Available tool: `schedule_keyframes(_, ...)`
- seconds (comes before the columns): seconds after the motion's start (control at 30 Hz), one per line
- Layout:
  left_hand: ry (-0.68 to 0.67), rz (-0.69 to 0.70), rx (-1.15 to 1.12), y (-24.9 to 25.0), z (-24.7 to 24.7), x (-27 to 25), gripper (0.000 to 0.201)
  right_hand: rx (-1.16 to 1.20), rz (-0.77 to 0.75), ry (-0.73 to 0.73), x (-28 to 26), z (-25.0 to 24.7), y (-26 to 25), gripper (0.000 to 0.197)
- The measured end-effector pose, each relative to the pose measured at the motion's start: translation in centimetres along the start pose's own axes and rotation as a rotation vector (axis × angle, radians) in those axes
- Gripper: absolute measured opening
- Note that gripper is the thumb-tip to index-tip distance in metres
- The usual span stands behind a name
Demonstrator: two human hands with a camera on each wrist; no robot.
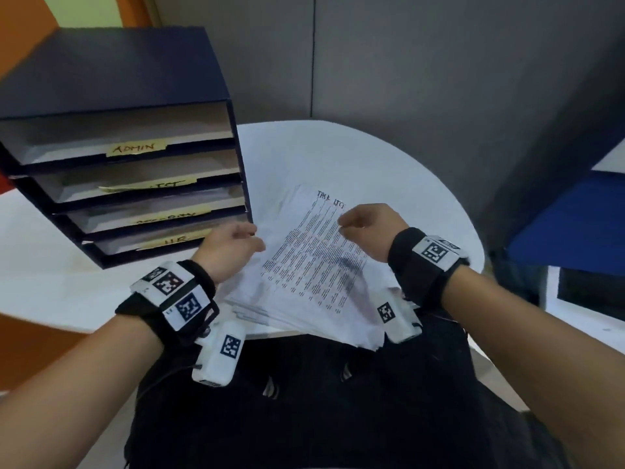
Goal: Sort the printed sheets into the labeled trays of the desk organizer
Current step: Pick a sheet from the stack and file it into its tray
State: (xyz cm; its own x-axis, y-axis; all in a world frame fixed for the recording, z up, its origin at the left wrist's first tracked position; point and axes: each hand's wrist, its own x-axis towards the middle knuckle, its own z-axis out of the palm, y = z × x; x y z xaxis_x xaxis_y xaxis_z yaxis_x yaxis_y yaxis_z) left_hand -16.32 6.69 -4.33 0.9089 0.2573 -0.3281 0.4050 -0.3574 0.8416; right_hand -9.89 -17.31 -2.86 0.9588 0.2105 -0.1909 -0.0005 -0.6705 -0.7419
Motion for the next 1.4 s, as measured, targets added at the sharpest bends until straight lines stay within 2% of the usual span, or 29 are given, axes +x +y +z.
schedule_keyframes(0.07, -0.029, -0.024, 0.179, 0.1, 1.1, 0.4, 0.065, -0.188, 0.049, 0.020, -0.6, -1.3, 2.2, 0.027)
schedule_keyframes(0.13, -0.068, -0.074, 0.289, -0.1, 1.9, 0.6, 0.081, -0.281, 0.129, 0.025, -1.4, -1.9, 4.3, 0.044)
schedule_keyframes(0.23, -0.125, -0.130, 0.413, -0.8, 2.5, 0.8, 0.086, -0.285, 0.282, -0.028, -2.2, -1.5, 7.0, 0.068)
schedule_keyframes(0.33, -0.115, -0.084, 0.507, -0.9, 2.5, 0.3, 0.080, -0.351, 0.273, -0.138, -2.5, -0.5, 7.6, 0.079)
schedule_keyframes(0.47, -0.173, -0.140, 0.454, -0.6, 3.0, -0.3, 0.083, -0.353, 0.166, -0.137, -2.1, 0.6, 6.7, 0.077)
schedule_keyframes(0.5, -0.186, -0.173, 0.410, -0.6, 3.3, -0.4, 0.073, -0.354, 0.165, -0.128, -1.9, 0.7, 6.5, 0.076)
schedule_keyframes(0.57, -0.225, -0.225, 0.350, -0.4, 3.7, -0.9, 0.026, -0.351, 0.175, -0.118, -1.8, 0.7, 6.3, 0.076)
schedule_keyframes(0.6, -0.254, -0.247, 0.316, -0.4, 3.9, -1.2, 0.015, -0.346, 0.177, -0.114, -1.7, 0.7, 6.3, 0.075)
schedule_keyframes(0.7, -0.302, -0.257, 0.283, -1.1, 4.4, -1.4, 0.022, -0.307, 0.187, -0.080, -1.8, 0.3, 6.6, 0.069)
schedule_keyframes(0.83, -0.238, -0.205, 0.281, -1.3, 4.8, -1.4, 0.021, -0.279, 0.207, -0.051, -1.8, 0.1, 6.9, 0.063)
schedule_keyframes(0.97, -0.204, -0.222, 0.264, -1.5, 4.7, -1.4, 0.035, -0.251, 0.185, -0.034, -1.5, 0.4, 7.3, 0.061)
schedule_keyframes(1.07, -0.236, -0.263, 0.260, -1.8, 4.3, -1.5, 0.028, -0.197, 0.161, -0.023, -1.3, 0.6, 7.4, 0.070)
schedule_keyframes(1.17, -0.264, -0.284, 0.231, -2.1, 4.0, -1.4, 0.030, -0.140, 0.159, -0.013, -1.2, 0.8, 7.5, 0.070)
schedule_keyframes(1.4, -0.157, -0.207, 0.258, -2.5, 3.2, -1.1, 0.026, -0.197, 0.136, -0.044, -1.4, 1.1, 7.2, 0.064)
